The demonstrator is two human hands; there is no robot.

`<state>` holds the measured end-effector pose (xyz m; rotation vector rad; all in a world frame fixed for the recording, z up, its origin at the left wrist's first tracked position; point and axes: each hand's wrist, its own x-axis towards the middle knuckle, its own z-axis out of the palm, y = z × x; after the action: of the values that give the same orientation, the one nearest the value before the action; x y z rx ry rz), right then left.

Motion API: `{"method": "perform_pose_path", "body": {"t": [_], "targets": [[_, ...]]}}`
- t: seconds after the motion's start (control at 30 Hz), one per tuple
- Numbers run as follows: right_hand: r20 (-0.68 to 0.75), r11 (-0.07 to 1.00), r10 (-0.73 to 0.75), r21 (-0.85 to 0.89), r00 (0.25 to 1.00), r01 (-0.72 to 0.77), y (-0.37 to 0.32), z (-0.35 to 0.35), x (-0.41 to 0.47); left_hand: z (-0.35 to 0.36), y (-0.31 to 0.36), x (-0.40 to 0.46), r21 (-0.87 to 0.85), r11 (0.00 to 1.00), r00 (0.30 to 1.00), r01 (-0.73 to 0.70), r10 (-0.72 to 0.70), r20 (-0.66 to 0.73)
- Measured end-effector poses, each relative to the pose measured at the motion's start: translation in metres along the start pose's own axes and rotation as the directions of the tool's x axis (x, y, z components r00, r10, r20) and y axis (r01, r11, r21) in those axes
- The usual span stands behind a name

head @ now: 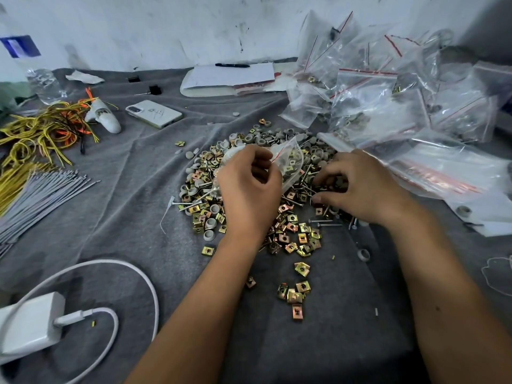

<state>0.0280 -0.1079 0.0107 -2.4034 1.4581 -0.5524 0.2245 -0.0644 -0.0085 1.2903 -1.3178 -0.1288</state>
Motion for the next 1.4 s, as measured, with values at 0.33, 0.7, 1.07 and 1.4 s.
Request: {"method": "perform_pose_path", "body": {"t": [0.33, 0.7, 1.07, 1.4], "targets": [[-0.387, 0.952, -0.064, 0.252, 0.92, 0.172, -0.013, 0.006, 0.002, 0.003, -0.002, -0.001, 0.041, 0.997, 0.997, -0.058, 0.055, 0.061], [-0.46, 0.908, -0.075, 0.336, 0.885, 0.251, -0.028, 0.019, 0.001, 0.004, -0.001, -0.001, 0.012, 0.999, 0.998, -0.053, 0.053, 0.043], [-0.014, 0.995, -0.09, 0.049, 0.996, 0.091, -0.009, 0.011, 0.002, 0.0, -0.002, 0.003, -0.037, 0.996, 0.995, 0.085, -0.087, -0.058], [-0.138, 0.948, -0.071, 0.297, 0.988, 0.109, -0.015, 0.012, 0.0, 0.0, -0.002, 0.002, -0.033, 0.998, 0.998, 0.053, -0.055, -0.043]]}}
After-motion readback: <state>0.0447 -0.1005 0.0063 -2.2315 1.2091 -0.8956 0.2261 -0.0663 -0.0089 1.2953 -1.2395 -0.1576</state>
